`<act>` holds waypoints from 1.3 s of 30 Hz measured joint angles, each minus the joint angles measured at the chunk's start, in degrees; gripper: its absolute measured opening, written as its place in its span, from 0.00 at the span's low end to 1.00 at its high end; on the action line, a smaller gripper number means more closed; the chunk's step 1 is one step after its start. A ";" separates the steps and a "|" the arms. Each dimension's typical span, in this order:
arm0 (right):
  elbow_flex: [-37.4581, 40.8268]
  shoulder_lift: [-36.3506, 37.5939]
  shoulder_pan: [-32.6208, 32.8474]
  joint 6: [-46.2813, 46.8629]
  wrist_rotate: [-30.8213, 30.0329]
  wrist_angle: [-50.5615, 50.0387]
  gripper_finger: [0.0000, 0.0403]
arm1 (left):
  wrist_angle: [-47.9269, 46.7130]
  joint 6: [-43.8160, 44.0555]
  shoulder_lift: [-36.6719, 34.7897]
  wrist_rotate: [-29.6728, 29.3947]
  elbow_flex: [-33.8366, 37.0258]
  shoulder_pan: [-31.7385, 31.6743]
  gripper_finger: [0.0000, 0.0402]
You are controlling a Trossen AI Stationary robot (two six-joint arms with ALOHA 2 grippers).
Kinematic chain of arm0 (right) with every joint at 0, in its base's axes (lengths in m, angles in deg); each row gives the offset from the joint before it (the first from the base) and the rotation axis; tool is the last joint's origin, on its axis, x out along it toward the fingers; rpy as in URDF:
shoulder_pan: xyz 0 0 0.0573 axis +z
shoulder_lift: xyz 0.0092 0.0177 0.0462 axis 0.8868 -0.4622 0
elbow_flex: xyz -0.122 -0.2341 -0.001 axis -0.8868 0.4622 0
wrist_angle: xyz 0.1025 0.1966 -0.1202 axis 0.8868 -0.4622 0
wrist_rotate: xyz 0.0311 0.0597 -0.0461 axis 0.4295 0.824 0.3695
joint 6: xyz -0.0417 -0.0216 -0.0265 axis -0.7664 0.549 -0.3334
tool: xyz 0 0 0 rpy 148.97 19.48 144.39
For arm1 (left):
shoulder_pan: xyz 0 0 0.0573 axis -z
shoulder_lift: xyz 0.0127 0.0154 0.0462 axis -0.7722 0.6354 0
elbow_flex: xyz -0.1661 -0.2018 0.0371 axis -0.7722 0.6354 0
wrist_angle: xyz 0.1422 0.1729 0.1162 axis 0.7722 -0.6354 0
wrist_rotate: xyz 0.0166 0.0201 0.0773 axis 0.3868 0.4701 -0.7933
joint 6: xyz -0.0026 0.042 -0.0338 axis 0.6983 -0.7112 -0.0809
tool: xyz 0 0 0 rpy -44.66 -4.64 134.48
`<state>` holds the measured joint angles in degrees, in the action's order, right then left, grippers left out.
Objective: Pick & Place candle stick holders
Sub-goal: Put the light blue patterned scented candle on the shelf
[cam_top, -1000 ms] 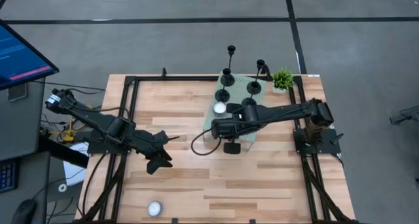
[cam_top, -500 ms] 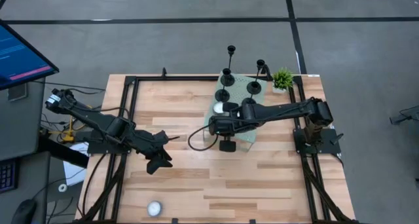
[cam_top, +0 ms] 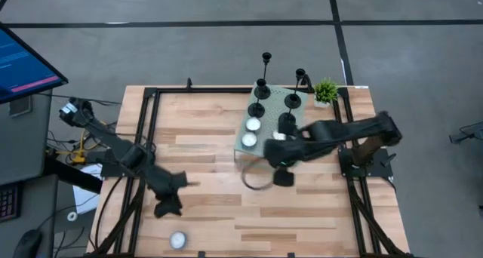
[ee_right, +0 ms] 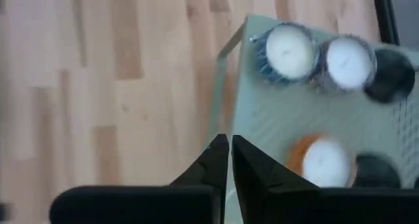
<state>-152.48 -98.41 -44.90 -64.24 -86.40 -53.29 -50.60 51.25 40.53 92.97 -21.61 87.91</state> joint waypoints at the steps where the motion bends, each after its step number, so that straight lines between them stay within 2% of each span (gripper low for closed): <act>1: 0.00 1.13 1.66 3.18 -0.79 -0.53 0.04 | -0.28 0.75 1.14 -0.02 0.00 1.95 0.46; 4: 0.00 4.21 7.22 11.30 -2.23 -2.98 0.08 | -0.31 3.11 5.28 0.00 0.00 7.72 0.46; 8: 0.00 5.69 14.73 18.28 -5.65 -3.19 0.20 | -0.07 3.41 10.65 0.00 0.00 14.95 0.46; 12: 0.07 5.22 20.17 23.52 -9.88 -4.22 0.38 | 2.07 4.94 14.01 0.04 0.02 18.91 0.46; 18: 0.11 3.50 22.51 29.92 -12.26 -7.00 0.67 | 11.52 11.86 16.73 -2.33 0.02 19.81 0.51; 21: 0.11 3.20 22.84 31.71 -12.19 -7.12 0.77 | 13.76 15.94 18.36 2.04 0.02 19.11 0.57; 23: 0.11 3.26 23.21 32.70 -11.78 -6.56 0.82 | 15.77 20.85 19.39 8.17 -0.21 18.04 0.59; 25: 0.11 3.28 23.93 33.80 -11.27 -6.35 0.85 | 17.95 25.11 20.02 11.44 -2.27 17.08 0.60; 29: 0.11 3.28 25.77 36.04 -11.15 -6.57 0.89 | 19.39 25.77 19.05 7.47 -10.66 16.99 0.60; 33: 0.11 3.28 27.49 38.53 -11.17 -6.75 0.89 | 11.33 22.44 19.12 2.28 -16.13 17.16 0.57; 39: 0.11 3.28 29.55 42.55 -13.01 -6.90 0.87 | 3.75 12.98 23.86 1.60 -16.87 19.27 0.54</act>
<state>-152.37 -95.13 -15.35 -21.70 -99.40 -60.19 -46.86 64.23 64.39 94.57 -38.48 107.18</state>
